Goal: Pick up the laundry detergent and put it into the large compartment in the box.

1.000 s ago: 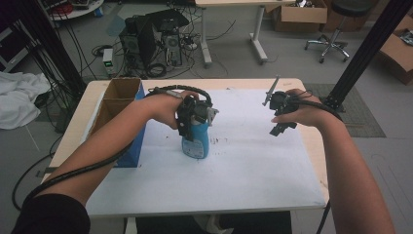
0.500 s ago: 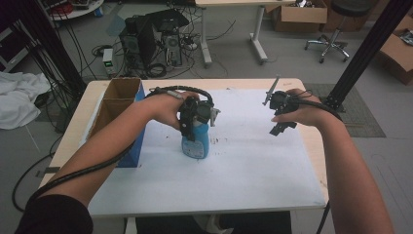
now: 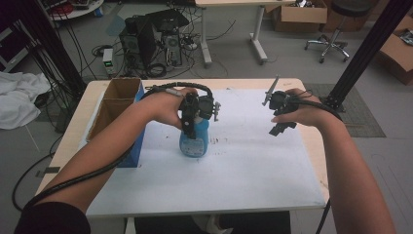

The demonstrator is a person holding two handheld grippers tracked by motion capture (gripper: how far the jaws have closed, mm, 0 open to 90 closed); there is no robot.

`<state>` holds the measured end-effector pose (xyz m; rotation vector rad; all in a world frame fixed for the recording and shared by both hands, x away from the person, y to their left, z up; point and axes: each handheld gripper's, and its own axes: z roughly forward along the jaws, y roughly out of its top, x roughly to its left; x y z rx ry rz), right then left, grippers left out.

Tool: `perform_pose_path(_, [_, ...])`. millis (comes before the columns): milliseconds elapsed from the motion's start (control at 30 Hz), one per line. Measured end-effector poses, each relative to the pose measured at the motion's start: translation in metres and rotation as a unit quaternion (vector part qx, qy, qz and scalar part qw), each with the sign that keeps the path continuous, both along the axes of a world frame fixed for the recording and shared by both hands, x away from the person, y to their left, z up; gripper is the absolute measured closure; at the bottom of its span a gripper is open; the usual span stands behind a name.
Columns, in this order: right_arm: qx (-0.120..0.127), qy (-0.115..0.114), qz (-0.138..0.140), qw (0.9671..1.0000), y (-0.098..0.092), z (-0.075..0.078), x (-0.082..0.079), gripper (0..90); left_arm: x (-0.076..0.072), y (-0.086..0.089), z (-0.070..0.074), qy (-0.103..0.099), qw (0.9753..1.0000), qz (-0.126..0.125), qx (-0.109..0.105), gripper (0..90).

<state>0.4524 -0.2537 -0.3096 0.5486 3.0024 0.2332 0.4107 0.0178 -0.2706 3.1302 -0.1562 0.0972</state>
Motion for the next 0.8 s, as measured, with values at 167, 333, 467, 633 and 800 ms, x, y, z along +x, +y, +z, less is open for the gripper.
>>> perform_pose_path(167, [0.001,0.001,0.009,1.0,0.002,0.001,-0.002,15.9,0.001,0.003,0.016,0.004,0.9963,0.085,-0.001,40.0])
perform_pose_path(333, [-0.001,0.002,0.022,0.9998,0.004,0.0,-0.002,15.9,0.003,0.008,0.028,0.014,0.9871,0.16,-0.002,39.9])
perform_pose_path(467, [0.003,0.0,0.035,0.9994,0.008,0.001,-0.003,15.9,0.002,0.014,0.037,0.022,0.977,0.212,-0.008,39.9])
perform_pose_path(633, [0.006,-0.002,0.052,0.9986,0.011,0.0,-0.006,15.9,-0.002,0.025,0.054,0.025,0.9611,0.274,-0.022,39.8])
perform_pose_path(800, [0.006,-0.002,0.064,0.9979,0.012,0.0,-0.009,16.0,-0.007,0.036,0.08,0.015,0.9426,0.333,-0.026,39.8])
